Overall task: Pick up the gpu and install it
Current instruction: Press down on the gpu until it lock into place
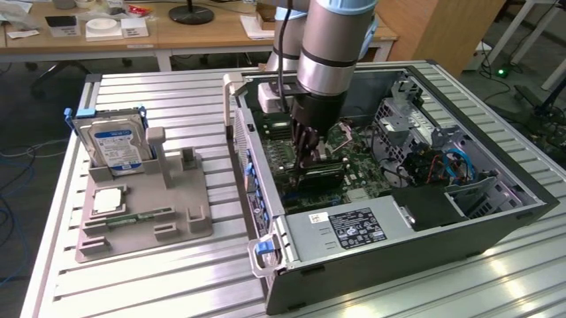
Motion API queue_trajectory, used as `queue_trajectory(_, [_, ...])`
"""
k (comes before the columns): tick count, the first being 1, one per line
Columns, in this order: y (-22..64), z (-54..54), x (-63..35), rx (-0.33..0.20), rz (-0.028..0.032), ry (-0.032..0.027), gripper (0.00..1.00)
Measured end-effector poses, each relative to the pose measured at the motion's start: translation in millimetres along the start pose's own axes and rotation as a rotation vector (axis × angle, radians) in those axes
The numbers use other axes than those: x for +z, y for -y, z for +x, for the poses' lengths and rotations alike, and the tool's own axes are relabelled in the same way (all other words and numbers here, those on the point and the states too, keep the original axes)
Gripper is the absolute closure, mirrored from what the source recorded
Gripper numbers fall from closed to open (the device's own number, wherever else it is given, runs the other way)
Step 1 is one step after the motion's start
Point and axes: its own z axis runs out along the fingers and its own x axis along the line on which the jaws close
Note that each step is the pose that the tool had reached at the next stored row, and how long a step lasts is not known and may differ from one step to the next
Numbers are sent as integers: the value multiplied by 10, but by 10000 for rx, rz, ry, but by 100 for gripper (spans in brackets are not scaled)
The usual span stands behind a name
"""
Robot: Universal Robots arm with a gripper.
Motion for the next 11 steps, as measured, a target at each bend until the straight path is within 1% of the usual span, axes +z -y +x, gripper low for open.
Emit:
queue_trajectory(2, [0, -1, 3, 1, 4, 14, 89])
queue_trajectory(3, [-1, -3, -9, 2, 14, 48, 89])
queue_trajectory(4, [-2, -2, -38, 2, 20, 63, 89])
queue_trajectory(6, [-6, 4, -120, 1, 10, 52, 89])
queue_trajectory(7, [-7, 5, -146, 0, 18, 61, 89])
queue_trajectory(9, [-15, 7, -174, -1, 40, 63, 89])
queue_trajectory(11, [-38, 8, -181, 2, 56, 66, 89])
